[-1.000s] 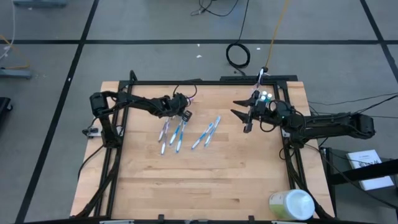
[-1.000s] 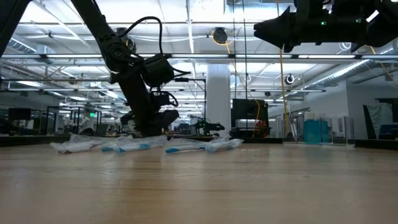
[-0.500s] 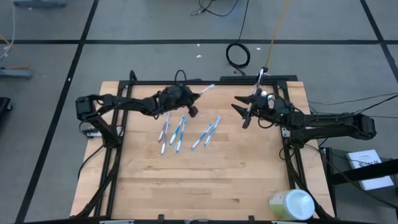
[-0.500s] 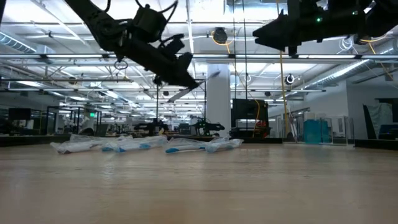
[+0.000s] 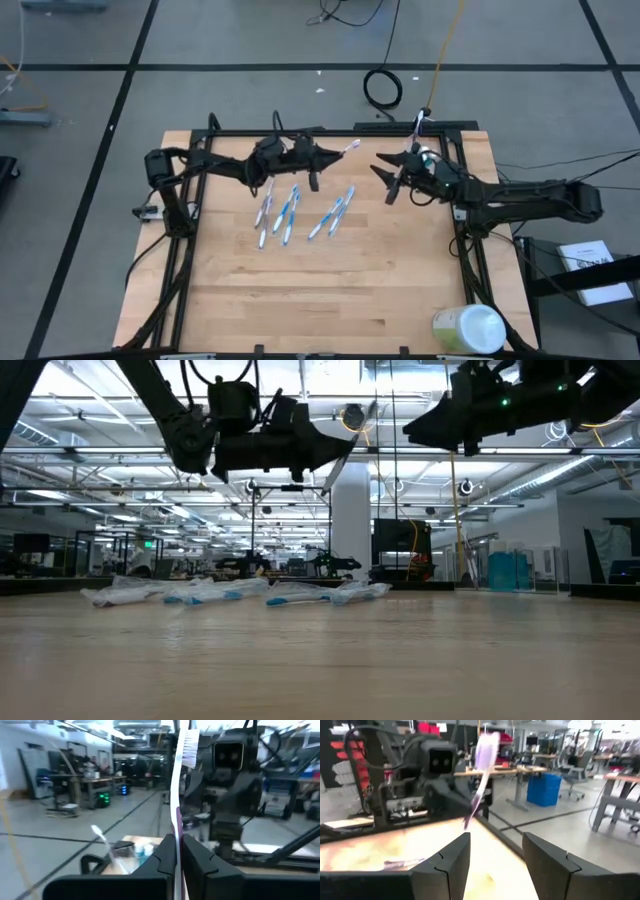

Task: Pick & Place toothbrushing station
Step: Put the violet toothbrush into the left of the transparent organizer

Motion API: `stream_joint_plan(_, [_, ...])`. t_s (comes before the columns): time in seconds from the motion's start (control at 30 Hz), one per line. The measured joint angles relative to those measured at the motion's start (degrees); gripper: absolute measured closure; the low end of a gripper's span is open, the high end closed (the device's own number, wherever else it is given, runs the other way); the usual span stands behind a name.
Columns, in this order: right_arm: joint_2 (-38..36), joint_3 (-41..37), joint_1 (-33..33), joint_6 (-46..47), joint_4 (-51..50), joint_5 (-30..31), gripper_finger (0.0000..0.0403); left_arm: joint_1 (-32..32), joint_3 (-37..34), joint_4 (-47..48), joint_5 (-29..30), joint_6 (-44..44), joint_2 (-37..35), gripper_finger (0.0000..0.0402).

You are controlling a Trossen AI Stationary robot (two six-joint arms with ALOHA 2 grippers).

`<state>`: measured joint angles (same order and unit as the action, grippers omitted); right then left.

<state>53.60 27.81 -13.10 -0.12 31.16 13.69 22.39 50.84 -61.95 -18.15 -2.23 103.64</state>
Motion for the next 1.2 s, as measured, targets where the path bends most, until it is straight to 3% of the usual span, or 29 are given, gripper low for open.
stream_joint_plan(0.2, [5.0,0.0,0.0,1.0,1.7,-0.2,0.0232,-0.1,2.5,2.2,-7.6,-2.5,2.5,0.0388])
stream_joint_plan(0.5, [11.5,0.0,0.0,1.0,15.5,-0.5,0.0232,-1.7,3.0,3.8,-7.3,-2.0,3.3,0.0391])
stream_joint_plan(0.6, [12.5,0.0,-0.1,2.9,19.1,-5.2,0.0232,-1.9,3.0,4.3,-6.7,-1.5,3.3,0.0391])
stream_joint_plan(0.67, [12.9,0.0,0.0,4.3,20.0,-9.1,0.0232,-1.8,3.0,4.6,-5.8,-1.3,3.3,0.0385])
stream_joint_plan(1.03, [13.9,0.0,1.3,6.9,19.2,-9.3,0.0232,-3.6,3.9,4.8,-5.9,1.5,3.3,0.0392])
stream_joint_plan(1.2, [15.1,0.0,1.3,6.6,24.2,-9.3,0.0232,-5.4,4.2,4.1,-4.0,3.7,3.3,0.0382])
